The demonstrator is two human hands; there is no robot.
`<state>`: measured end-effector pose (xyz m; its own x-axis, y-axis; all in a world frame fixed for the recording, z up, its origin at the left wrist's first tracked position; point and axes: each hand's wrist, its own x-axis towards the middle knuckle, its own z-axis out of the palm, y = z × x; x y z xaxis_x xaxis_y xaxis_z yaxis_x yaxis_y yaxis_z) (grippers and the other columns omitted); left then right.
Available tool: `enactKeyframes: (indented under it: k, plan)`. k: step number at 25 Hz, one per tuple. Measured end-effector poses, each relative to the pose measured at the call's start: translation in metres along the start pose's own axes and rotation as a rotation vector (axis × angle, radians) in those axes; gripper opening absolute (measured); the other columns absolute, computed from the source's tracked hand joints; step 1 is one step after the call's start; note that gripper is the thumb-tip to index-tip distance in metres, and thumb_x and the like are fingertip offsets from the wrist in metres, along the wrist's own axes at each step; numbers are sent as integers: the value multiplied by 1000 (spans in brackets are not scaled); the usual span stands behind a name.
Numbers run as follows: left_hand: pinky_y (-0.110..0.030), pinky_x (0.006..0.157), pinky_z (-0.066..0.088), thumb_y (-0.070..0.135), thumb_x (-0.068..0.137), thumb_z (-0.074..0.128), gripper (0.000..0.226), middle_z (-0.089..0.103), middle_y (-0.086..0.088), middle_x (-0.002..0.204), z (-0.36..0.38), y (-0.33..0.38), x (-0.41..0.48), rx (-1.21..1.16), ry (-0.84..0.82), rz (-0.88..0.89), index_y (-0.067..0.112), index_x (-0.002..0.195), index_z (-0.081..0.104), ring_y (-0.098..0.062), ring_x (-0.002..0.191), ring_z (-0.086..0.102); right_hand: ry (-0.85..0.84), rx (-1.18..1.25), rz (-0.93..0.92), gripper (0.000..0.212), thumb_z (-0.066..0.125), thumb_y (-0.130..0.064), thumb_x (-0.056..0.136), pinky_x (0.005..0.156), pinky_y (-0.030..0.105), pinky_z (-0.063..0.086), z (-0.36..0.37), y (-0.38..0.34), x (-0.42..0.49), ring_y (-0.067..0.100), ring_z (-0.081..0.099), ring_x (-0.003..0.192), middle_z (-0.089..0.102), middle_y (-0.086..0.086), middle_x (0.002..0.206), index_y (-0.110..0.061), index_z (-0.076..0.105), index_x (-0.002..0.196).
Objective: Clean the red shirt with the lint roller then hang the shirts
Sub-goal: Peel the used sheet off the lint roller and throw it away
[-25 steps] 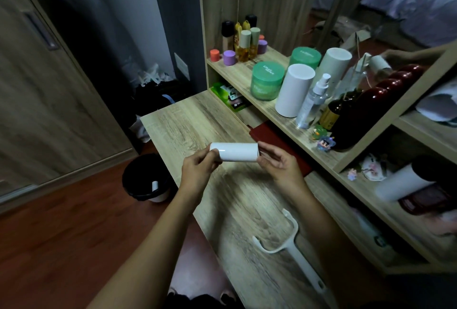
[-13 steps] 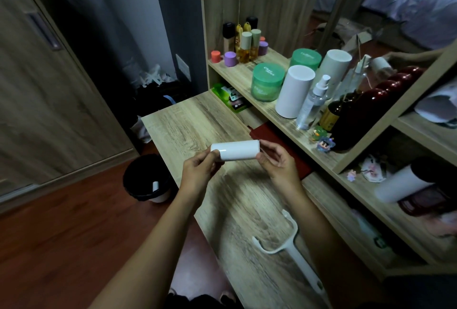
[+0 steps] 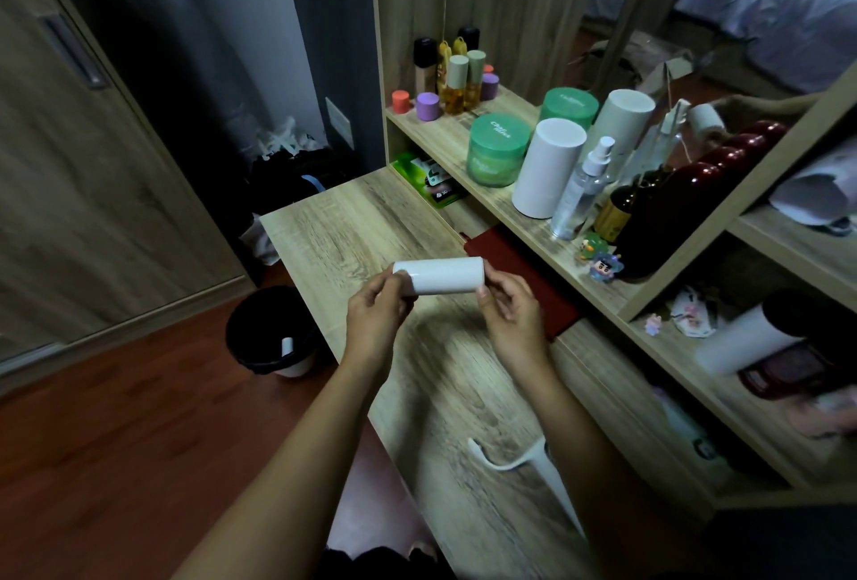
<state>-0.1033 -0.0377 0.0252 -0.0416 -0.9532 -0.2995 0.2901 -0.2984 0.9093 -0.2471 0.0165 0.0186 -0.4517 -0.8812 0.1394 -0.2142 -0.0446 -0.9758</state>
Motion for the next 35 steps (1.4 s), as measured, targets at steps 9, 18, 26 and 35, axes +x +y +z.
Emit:
enactKeyframes:
  k: [9,18,26,35]
  plan:
    - [-24,63,59,16,88,62,39,53,-9,112,22,11,1,-258,100,-143,5,124,49,-25,100,60,-76,18,-27,36,60,-3,85,96,17,44,-5,-3,-7,-6,54,107,56,-19,110,-23,56,114]
    - [-28,64,60,17,90,59,30,50,-18,126,29,0,-3,-359,42,-313,6,114,45,-23,92,61,-33,-503,274,45,62,-16,82,94,35,44,-55,70,-64,23,51,116,52,9,126,-13,50,126]
    - [-25,58,58,20,88,61,37,58,-20,122,30,-15,-5,-359,24,-413,3,119,50,-29,111,60,-53,-1005,617,35,39,-39,92,64,31,37,-49,95,-101,31,60,86,63,16,100,-9,38,109]
    - [-28,66,59,14,85,58,16,54,-11,93,6,-7,-2,-287,7,-471,4,97,53,-22,93,61,-22,-492,396,19,32,-31,95,58,36,43,-48,31,-45,24,58,65,64,12,81,-23,49,101]
